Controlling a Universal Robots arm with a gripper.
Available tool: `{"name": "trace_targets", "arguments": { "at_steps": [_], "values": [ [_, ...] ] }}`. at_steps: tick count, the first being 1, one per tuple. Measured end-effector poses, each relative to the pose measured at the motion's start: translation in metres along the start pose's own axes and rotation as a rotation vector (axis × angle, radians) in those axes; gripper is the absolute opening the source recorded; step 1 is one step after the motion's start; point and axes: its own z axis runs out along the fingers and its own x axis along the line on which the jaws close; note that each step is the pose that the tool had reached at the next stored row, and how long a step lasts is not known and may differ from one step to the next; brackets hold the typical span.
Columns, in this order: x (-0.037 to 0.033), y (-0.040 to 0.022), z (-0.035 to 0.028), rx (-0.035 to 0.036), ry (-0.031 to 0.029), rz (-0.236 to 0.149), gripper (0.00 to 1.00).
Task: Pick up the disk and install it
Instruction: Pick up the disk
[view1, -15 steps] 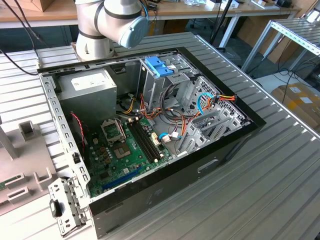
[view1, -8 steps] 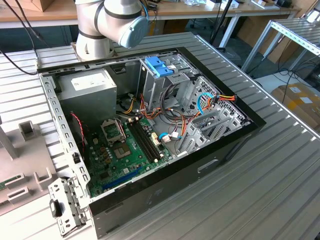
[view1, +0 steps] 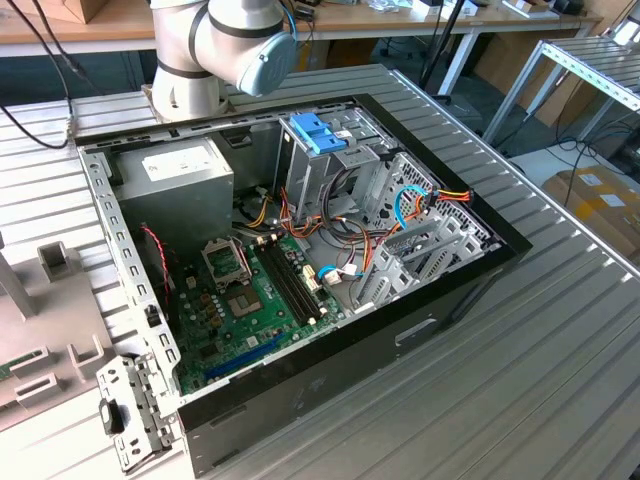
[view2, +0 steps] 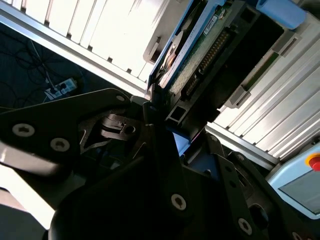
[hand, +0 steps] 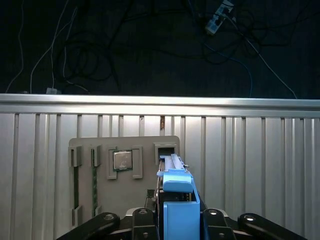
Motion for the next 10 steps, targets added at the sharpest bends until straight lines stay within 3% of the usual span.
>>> {"name": "trace_targets", "arguments": {
  "at_steps": [10],
  "values": [
    [0.0,0.0007,-0.0129,0.0,0.0,0.0,0.37]
  ]
}}
